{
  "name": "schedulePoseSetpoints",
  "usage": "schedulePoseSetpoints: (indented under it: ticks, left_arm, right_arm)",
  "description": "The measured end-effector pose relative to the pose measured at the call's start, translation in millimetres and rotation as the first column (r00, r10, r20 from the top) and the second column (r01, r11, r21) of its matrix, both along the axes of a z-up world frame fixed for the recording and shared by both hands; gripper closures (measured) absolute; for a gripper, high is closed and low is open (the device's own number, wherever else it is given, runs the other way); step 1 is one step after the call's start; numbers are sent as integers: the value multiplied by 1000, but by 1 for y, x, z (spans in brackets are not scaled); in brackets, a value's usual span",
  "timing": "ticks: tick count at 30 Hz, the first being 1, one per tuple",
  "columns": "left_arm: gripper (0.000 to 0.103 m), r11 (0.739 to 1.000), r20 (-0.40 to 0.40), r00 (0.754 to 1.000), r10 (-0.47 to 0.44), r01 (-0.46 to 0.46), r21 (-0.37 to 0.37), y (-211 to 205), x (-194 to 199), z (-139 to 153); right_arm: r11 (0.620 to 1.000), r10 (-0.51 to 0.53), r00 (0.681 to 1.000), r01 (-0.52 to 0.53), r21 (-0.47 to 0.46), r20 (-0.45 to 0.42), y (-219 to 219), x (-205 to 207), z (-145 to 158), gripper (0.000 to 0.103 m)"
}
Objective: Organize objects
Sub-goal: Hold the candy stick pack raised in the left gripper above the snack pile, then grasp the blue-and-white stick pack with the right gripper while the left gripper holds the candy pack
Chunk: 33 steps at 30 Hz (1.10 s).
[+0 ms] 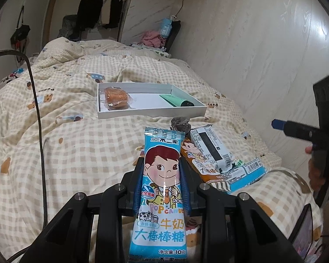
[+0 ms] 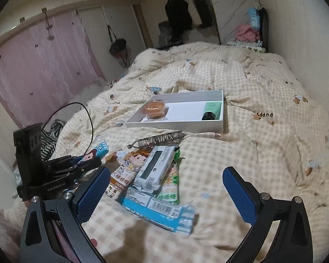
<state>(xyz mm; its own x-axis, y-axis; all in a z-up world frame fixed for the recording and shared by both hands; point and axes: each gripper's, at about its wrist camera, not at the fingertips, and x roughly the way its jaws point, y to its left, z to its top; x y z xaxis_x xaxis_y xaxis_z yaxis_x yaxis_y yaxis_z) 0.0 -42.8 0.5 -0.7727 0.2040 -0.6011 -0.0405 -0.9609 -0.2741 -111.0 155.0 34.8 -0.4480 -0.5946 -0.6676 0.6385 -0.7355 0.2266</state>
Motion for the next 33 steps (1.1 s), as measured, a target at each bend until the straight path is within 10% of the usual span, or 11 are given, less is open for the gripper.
schedulePoseSetpoints:
  ticks: [8, 28, 33]
  left_arm:
    - [71, 1000, 0, 1000, 1, -1, 4, -1, 0, 0]
    - [71, 1000, -8, 1000, -1, 1, 9, -2, 2, 0]
    - [71, 1000, -29, 1000, 7, -7, 9, -2, 5, 3]
  right_arm:
    - [999, 30, 976, -25, -25, 217, -7, -13, -20, 0]
    - [987, -18, 925, -45, 156, 380, 2, -27, -45, 14]
    - [985, -11, 883, -71, 156, 468, -5, -31, -70, 38]
